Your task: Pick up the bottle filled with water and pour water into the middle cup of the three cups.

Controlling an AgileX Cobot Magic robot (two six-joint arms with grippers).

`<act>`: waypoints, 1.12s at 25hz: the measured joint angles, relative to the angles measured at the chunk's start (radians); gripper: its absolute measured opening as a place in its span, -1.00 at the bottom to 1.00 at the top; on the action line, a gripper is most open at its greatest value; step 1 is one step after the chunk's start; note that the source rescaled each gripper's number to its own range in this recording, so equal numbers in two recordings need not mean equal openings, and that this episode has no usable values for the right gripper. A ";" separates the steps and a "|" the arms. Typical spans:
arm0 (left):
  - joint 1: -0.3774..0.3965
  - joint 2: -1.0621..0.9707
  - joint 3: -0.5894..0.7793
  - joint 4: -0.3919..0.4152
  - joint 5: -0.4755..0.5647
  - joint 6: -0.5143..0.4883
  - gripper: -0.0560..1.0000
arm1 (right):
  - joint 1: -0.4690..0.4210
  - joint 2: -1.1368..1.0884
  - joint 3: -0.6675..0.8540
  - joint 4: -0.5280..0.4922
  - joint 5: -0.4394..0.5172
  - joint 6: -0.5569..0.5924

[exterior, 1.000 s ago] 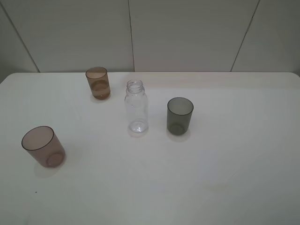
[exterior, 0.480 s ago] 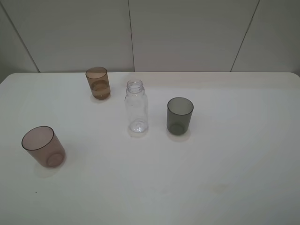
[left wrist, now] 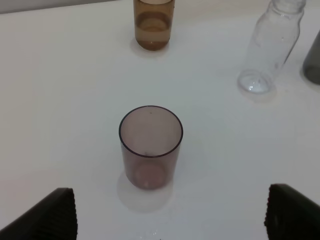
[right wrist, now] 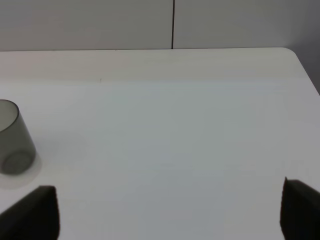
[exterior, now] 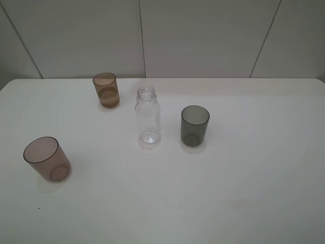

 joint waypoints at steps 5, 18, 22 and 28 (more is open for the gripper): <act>0.000 0.000 0.003 -0.064 -0.006 0.097 0.75 | 0.000 0.000 0.000 0.000 0.000 0.000; 0.105 0.000 0.005 -0.110 -0.006 0.127 0.75 | 0.000 0.000 0.000 0.000 0.000 0.000; 0.269 0.000 0.005 -0.110 -0.006 0.127 0.75 | 0.000 0.000 0.000 0.000 0.000 0.000; 0.495 0.000 0.005 -0.110 -0.006 0.127 0.75 | 0.000 0.000 0.000 0.000 0.000 0.000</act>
